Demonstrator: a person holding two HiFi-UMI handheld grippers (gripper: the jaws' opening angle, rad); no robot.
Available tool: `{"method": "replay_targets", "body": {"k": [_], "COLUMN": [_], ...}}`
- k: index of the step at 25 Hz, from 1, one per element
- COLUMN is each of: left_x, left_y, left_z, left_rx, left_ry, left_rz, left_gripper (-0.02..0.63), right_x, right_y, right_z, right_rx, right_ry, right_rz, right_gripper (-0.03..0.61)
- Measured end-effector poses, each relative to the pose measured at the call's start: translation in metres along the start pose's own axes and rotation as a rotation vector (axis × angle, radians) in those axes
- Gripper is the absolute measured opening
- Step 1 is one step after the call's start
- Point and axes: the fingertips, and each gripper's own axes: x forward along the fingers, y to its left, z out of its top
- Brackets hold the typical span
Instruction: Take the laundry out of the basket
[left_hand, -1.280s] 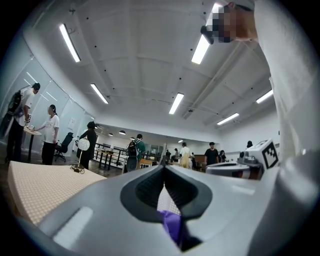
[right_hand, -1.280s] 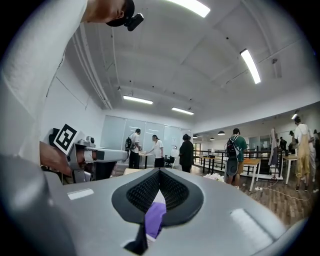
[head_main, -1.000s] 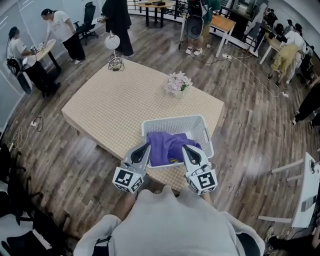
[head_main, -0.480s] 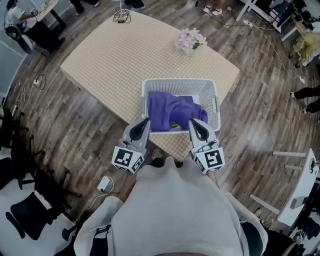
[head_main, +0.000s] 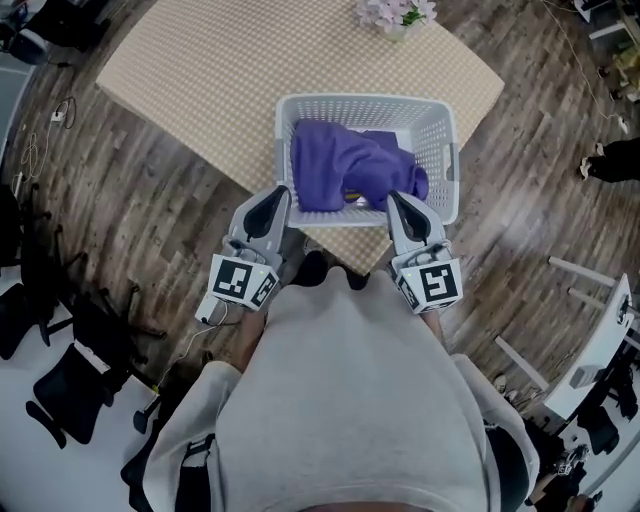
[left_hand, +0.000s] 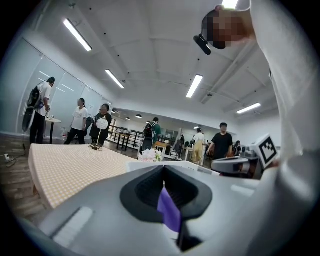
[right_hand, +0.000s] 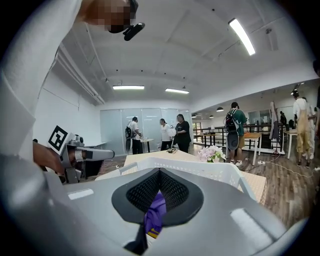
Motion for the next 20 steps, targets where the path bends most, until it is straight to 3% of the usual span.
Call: {"method": "replay_targets", "body": {"k": [3,5,8,13,14,16,20], "left_x": [0.001,0.002,0.002,0.001,0.001,0.000,-0.002], "left_y": [0.002,0.003,0.004,0.004,0.005,0.007,0.009], "left_z": [-0.002,-0.001,0.001,0.003,0.003,0.004,0.006], "left_rx": [-0.007,-0.007,-0.013,-0.037,-0.047,-0.060,-0.063], "left_ry": [0.005,0.002,-0.006,-0.019,-0.025,-0.035,-0.047], "left_rz": [-0.001,-0.003,-0.004,-0.003,-0.001,0.006,0.017], "left_gripper": [0.010,0.009,0.009,0.010,0.010,0.010,0.009], "right_x": [0.003,0.006,0.010,0.020,0.023,0.029,0.037], "right_y": [-0.001,0.000,0.012,0.033,0.036,0.041,0.040], "right_z": [-0.002,-0.005,-0.010,-0.033,-0.038,-0.041,-0.044], "right_rx": [-0.034,-0.156,-0.479,-1.117,-1.202,-1.233,-1.176], "right_ry": [0.021,0.056,0.130,0.293,0.311,0.313,0.323], "right_rz": [-0.002,0.001,0.008,0.075,0.092,0.129,0.169], "right_gripper": [-0.002,-0.002,-0.002,-0.002,-0.002,-0.002,-0.002]}}
